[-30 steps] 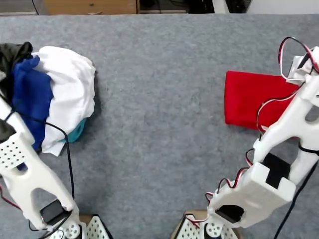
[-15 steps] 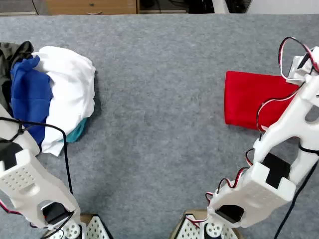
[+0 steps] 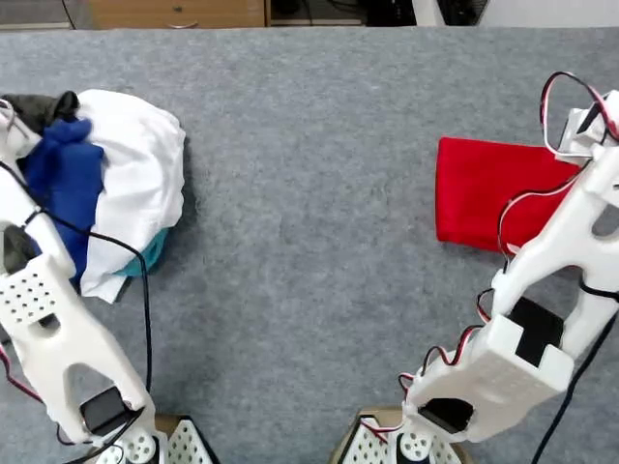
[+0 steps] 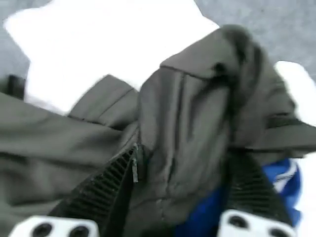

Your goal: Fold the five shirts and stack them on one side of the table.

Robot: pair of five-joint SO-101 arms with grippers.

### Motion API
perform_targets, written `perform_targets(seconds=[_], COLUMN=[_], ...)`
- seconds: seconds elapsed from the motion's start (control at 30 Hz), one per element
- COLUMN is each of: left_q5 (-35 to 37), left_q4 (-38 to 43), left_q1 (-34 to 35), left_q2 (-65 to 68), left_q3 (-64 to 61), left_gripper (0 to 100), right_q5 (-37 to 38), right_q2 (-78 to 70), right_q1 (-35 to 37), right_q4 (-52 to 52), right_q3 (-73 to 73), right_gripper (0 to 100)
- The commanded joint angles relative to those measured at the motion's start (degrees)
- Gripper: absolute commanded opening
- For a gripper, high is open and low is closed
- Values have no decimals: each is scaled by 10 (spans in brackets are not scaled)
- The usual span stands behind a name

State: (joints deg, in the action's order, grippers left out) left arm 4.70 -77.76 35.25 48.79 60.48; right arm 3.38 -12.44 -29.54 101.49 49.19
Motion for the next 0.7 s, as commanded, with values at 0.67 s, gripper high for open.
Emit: perform_targets(seconds=[0.67], left_q5=[56], left_q4=[-229], left_q1=[-359], left_q2=[-485], left_q3=[346], left_gripper=[18], right_q5=[5], right_q2=[32], right_q1=[-1], right_q4=[7], right_q3=[-71], right_gripper=[160])
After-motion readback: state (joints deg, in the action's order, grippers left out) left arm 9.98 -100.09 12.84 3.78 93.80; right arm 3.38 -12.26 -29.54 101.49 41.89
